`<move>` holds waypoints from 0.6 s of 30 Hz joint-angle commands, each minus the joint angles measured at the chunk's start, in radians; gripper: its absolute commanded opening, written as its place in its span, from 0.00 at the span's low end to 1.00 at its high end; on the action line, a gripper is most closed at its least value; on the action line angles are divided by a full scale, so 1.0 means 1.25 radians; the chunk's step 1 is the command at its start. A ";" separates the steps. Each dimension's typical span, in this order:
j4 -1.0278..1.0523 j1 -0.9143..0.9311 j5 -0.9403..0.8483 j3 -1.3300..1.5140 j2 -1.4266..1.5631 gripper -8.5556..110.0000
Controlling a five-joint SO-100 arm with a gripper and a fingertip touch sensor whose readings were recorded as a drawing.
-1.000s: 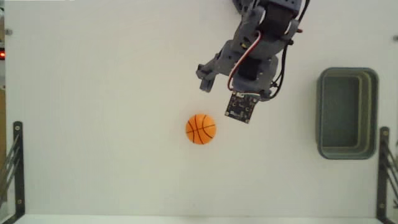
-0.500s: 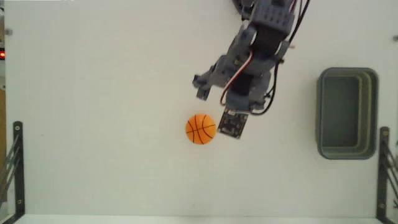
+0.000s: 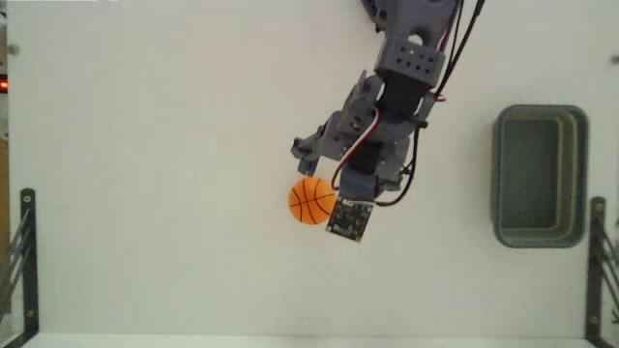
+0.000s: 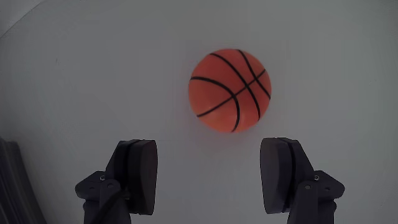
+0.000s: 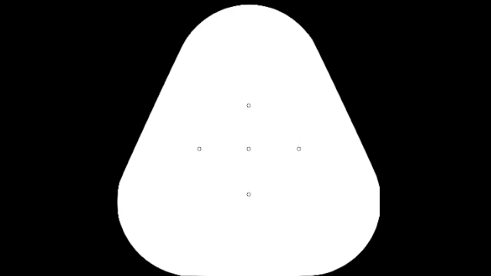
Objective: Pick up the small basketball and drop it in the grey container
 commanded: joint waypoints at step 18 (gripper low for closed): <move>-0.046 0.053 0.004 -0.085 -0.070 1.00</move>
